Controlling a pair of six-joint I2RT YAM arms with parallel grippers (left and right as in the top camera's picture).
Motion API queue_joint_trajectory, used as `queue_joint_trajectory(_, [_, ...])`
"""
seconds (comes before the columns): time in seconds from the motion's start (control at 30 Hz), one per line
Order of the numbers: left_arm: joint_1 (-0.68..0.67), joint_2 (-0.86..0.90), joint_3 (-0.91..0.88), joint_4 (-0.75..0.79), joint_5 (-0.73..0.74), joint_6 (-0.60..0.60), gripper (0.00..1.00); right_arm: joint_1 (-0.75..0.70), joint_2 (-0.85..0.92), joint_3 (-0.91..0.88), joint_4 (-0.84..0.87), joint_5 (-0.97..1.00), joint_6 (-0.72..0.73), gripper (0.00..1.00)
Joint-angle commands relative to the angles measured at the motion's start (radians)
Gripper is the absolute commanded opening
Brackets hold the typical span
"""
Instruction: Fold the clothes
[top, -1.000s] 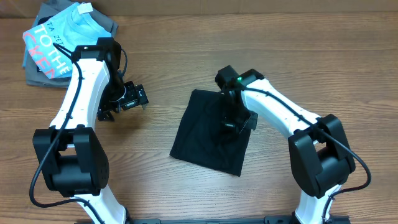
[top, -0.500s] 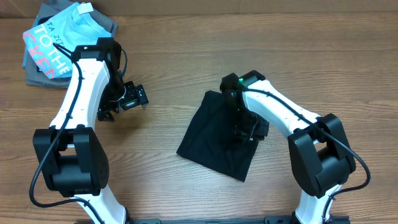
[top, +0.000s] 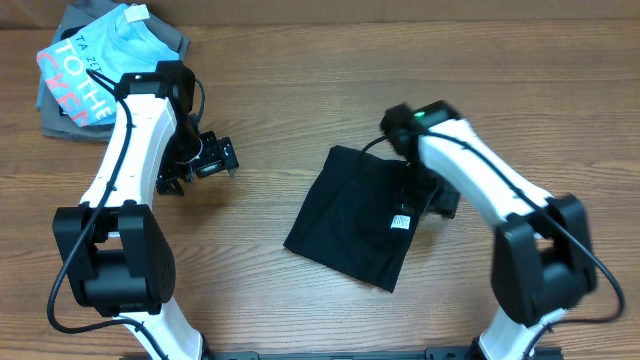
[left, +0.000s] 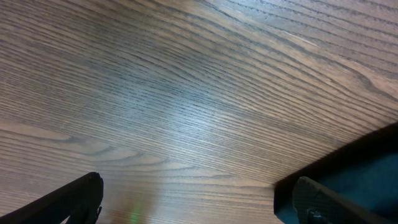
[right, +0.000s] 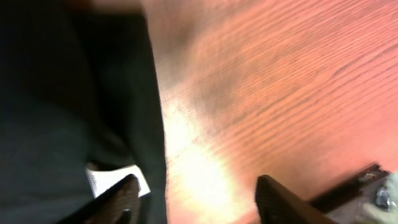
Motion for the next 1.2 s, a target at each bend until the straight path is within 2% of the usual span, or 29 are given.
queue_joint_trajectory(0.0, [-0.01,-0.015,-0.005,0.0,0.01,0.015,1.0,-0.042,-0.056,0.032,0.078,-0.063,-0.093,0.67])
queue_joint_trajectory(0.1, [-0.015,-0.015,-0.005,0.003,0.012,0.015,1.0,-0.066,-0.054,0.027,0.212,-0.204,-0.201,0.68])
queue_joint_trajectory(0.4, [-0.02,-0.015,-0.005,0.002,0.011,0.015,1.0,-0.066,-0.033,-0.005,0.345,-0.226,-0.233,0.65])
queue_joint_trajectory(0.5, [-0.02,-0.015,-0.005,0.0,0.011,0.015,1.0,-0.07,-0.025,-0.031,0.381,-0.216,-0.228,0.57])
queue_joint_trajectory(0.67, [-0.02,-0.015,-0.005,0.001,0.011,0.015,1.0,-0.106,-0.023,-0.039,0.376,-0.196,-0.225,0.3])
queue_joint_trajectory(0.7, [-0.02,-0.015,-0.005,0.001,0.011,0.015,1.0,-0.115,-0.023,-0.04,0.377,-0.196,-0.226,0.28])
queue_joint_trajectory(0.77, [-0.02,-0.015,-0.005,0.0,0.012,0.015,1.0,-0.131,-0.023,-0.051,0.386,-0.201,-0.226,0.28])
queue_joint_trajectory(1.1, [-0.02,-0.015,-0.005,0.002,0.011,0.015,1.0,-0.15,-0.022,-0.19,0.505,-0.27,-0.23,0.44])
queue_joint_trajectory(1.17, [-0.02,-0.015,-0.005,0.004,0.011,0.015,1.0,-0.15,-0.022,-0.19,0.509,-0.27,-0.23,0.42])
